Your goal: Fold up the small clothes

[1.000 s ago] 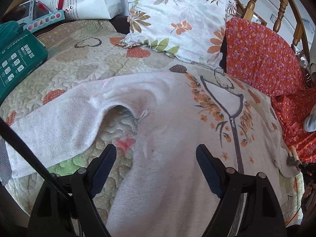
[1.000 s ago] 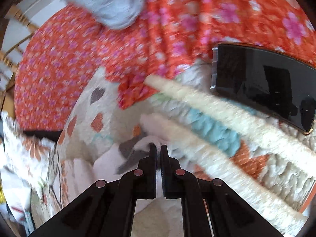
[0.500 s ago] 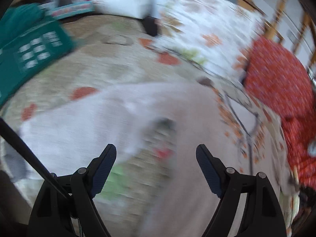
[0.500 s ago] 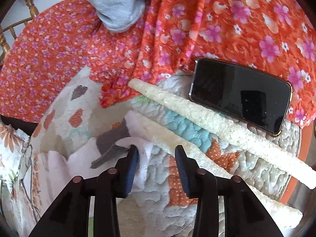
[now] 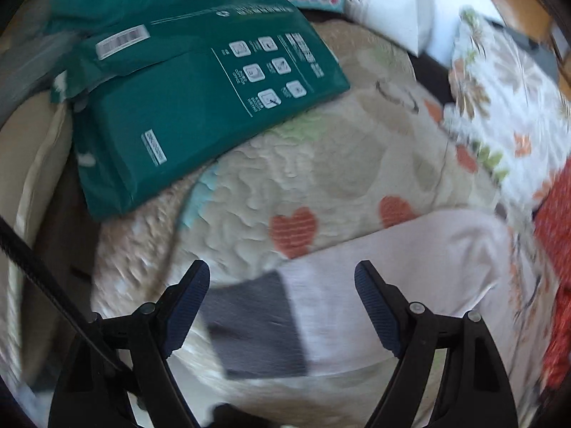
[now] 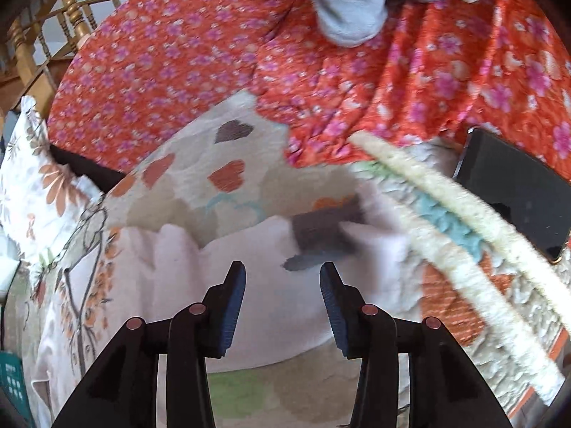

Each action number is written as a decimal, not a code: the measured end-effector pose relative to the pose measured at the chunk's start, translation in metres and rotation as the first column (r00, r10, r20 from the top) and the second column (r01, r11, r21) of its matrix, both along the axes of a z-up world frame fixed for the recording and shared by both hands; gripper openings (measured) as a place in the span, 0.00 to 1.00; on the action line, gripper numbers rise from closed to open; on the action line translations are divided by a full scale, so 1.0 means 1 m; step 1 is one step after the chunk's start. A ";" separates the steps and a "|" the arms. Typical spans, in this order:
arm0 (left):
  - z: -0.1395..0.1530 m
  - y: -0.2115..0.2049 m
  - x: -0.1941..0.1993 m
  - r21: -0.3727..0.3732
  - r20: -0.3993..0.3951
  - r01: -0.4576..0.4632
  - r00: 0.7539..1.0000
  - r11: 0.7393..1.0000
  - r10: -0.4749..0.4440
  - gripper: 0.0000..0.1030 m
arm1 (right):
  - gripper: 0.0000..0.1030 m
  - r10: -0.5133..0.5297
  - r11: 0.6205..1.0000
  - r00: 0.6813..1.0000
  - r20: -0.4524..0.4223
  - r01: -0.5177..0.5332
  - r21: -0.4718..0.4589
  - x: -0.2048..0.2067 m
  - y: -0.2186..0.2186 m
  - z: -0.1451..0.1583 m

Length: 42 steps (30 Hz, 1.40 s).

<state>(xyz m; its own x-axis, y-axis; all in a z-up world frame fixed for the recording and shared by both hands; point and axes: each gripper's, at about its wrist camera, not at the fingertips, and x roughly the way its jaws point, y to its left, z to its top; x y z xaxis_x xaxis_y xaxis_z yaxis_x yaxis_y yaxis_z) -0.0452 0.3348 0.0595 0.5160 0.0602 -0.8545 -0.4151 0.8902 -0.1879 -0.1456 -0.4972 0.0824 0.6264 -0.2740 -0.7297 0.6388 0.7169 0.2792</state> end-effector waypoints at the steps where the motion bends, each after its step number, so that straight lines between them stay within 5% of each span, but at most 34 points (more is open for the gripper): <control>1: -0.005 0.007 0.001 -0.044 -0.020 -0.009 1.000 0.999 0.008 0.80 | 0.46 0.004 1.000 1.000 -0.001 -0.004 0.010 0.002 0.002 -0.002; 4: -0.025 0.023 0.005 -0.273 -0.030 0.019 0.999 0.962 -0.029 0.80 | 0.46 0.018 1.000 1.000 -0.008 -0.018 0.019 0.005 0.002 -0.006; 7: -0.031 0.031 0.011 -0.318 -0.025 0.028 0.999 0.948 -0.038 0.80 | 0.46 0.023 1.000 1.000 -0.020 -0.023 0.003 0.007 0.004 -0.007; 12: -0.013 0.032 0.023 -0.190 0.004 0.109 0.994 0.976 -0.111 0.79 | 0.49 0.014 1.000 0.999 -0.036 -0.014 -0.002 0.007 0.000 -0.012; 17: -0.024 0.024 0.023 -0.159 -0.047 0.258 0.962 0.953 -0.269 0.63 | 0.49 0.003 0.999 0.999 -0.041 -0.001 0.045 0.012 -0.004 -0.019; 25: -0.046 -0.001 -0.008 -0.049 -0.022 0.332 0.942 0.942 -0.334 0.61 | 0.49 0.034 0.999 0.997 -0.073 -0.034 -0.005 0.018 0.009 -0.022; 26: -0.045 -0.006 -0.010 -0.017 -0.031 0.336 0.941 0.942 -0.337 0.56 | 0.49 0.033 0.999 0.997 -0.075 -0.033 -0.003 0.018 0.008 -0.023; 28: -0.044 -0.011 -0.016 0.025 -0.050 0.321 0.946 0.947 -0.320 0.14 | 0.49 0.023 1.000 0.997 -0.079 -0.023 0.004 0.017 0.006 -0.025; 29: -0.042 -0.008 -0.017 -0.021 -0.042 0.319 0.947 0.948 -0.319 0.12 | 0.49 0.016 1.000 0.997 -0.081 -0.015 0.009 0.017 0.004 -0.026; 30: -0.038 -0.001 -0.019 -0.066 -0.030 0.298 0.953 0.952 -0.301 0.12 | 0.49 0.009 1.000 0.997 -0.082 -0.008 0.012 0.016 0.003 -0.027; 34: -0.001 0.033 -0.017 -0.057 0.002 0.186 0.982 0.981 -0.187 0.12 | 0.49 -0.005 1.000 0.996 -0.087 0.006 0.014 0.016 0.001 -0.028; 37: 0.042 0.058 0.000 0.040 0.021 0.093 0.995 0.995 -0.093 0.12 | 0.49 0.005 1.000 0.997 -0.083 -0.004 0.006 0.016 0.003 -0.026; 42: 0.106 0.055 0.038 0.179 0.049 0.033 0.998 0.983 -0.042 0.12 | 0.49 0.007 1.000 0.998 -0.069 -0.008 -0.005 0.014 0.008 -0.021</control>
